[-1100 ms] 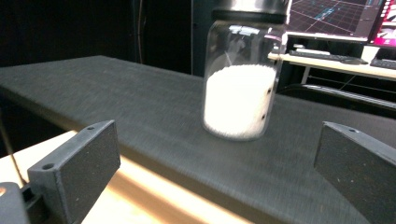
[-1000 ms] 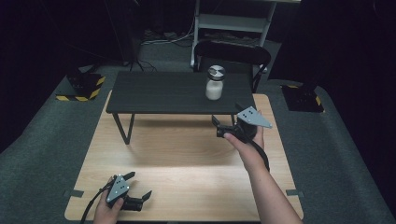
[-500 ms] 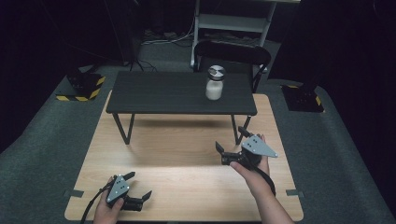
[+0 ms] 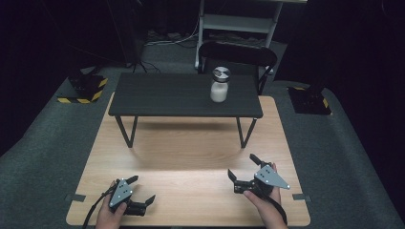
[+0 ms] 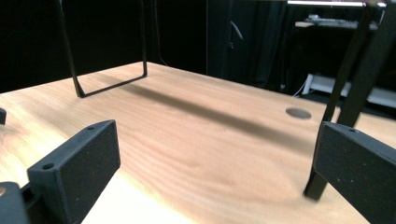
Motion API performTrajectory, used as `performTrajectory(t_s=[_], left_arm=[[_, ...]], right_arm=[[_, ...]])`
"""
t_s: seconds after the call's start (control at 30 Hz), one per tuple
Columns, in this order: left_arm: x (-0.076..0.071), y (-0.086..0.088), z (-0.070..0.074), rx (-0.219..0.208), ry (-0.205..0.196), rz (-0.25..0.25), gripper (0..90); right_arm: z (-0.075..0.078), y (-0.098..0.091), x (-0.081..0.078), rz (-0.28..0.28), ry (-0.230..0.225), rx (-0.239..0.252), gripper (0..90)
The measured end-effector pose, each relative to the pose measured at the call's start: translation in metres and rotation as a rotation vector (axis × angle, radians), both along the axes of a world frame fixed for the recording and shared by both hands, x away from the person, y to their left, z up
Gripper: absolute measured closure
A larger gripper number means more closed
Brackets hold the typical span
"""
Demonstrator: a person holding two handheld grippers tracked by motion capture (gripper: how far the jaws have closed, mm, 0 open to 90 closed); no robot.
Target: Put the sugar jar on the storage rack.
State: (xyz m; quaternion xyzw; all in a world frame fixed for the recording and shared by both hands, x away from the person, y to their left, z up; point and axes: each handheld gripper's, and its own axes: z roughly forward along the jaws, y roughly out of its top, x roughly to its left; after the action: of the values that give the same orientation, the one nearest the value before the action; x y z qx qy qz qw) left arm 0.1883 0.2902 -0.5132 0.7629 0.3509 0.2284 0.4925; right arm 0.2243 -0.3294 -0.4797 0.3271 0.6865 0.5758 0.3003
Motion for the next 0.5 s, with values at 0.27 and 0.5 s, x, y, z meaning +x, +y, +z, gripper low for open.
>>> performTrajectory(t_s=[0.27,0.5], left_arm=[[0.000,0.000,0.000,0.000,-0.001,0.001,0.5],[0.000,0.000,0.000,0.001,-0.001,0.002,0.5]], right_arm=[[-0.023,-0.007,-0.012,-0.027,0.040,0.007,0.4],[-0.034,-0.009,-0.016,-0.049,0.064,-0.017,0.4]])
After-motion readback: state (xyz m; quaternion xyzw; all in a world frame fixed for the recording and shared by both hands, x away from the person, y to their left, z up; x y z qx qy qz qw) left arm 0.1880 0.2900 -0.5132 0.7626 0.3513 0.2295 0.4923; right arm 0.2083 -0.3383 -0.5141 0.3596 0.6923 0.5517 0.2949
